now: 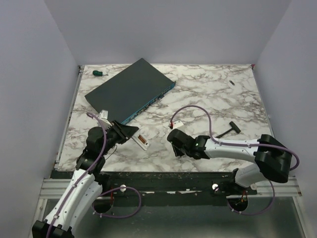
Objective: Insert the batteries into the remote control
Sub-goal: Place the battery cover at the center of the board.
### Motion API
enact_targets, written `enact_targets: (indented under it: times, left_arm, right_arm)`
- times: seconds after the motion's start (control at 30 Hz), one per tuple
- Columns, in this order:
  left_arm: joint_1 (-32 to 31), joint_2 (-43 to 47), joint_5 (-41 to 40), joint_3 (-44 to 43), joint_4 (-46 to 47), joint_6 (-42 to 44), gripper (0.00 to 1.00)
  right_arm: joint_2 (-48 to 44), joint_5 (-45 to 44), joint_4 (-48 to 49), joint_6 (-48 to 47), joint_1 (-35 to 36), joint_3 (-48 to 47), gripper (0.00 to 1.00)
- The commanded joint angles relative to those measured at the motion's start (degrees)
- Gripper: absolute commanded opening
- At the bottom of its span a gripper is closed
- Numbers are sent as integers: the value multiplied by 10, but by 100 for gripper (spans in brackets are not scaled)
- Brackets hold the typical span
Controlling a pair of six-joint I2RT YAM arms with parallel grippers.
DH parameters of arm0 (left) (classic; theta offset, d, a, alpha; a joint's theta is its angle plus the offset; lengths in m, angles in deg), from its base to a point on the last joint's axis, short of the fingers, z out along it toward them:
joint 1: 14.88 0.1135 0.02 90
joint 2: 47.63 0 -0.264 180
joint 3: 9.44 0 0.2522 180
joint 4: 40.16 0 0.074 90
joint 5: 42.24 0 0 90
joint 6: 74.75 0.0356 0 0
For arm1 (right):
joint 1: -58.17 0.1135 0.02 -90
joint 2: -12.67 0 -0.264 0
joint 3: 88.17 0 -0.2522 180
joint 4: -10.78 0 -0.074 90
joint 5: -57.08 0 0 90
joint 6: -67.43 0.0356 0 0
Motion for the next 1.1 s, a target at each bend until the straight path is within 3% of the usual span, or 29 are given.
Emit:
enact_targets:
  times: [0.0,0.23,0.5,0.67,0.8,0.97,1.07]
  left_arm:
    - [37,23,45,-31,-26,20,0]
    - [68,42,54,-53,-69,45,0]
    - [84,39,81,-54,-73,41,0]
    - [94,48,89,-58,-87,47,0]
    - [99,53,98,-57,-94,46,0]
    - [101,63,104,-47,-95,38,0]
    - [101,67,111,-35,-86,27,0]
  right_arm:
    - [41,30,29,-36,-8,-15,35]
    - [57,44,31,-41,-11,-21,65]
    - [62,26,31,-125,-48,-93,74]
    - [87,74,60,-179,-143,-150,74]
    - [111,57,56,-200,-227,-206,74]
    - [151,47,66,-200,-402,-273,74]
    - [202,50,78,-259,-479,-327,74]
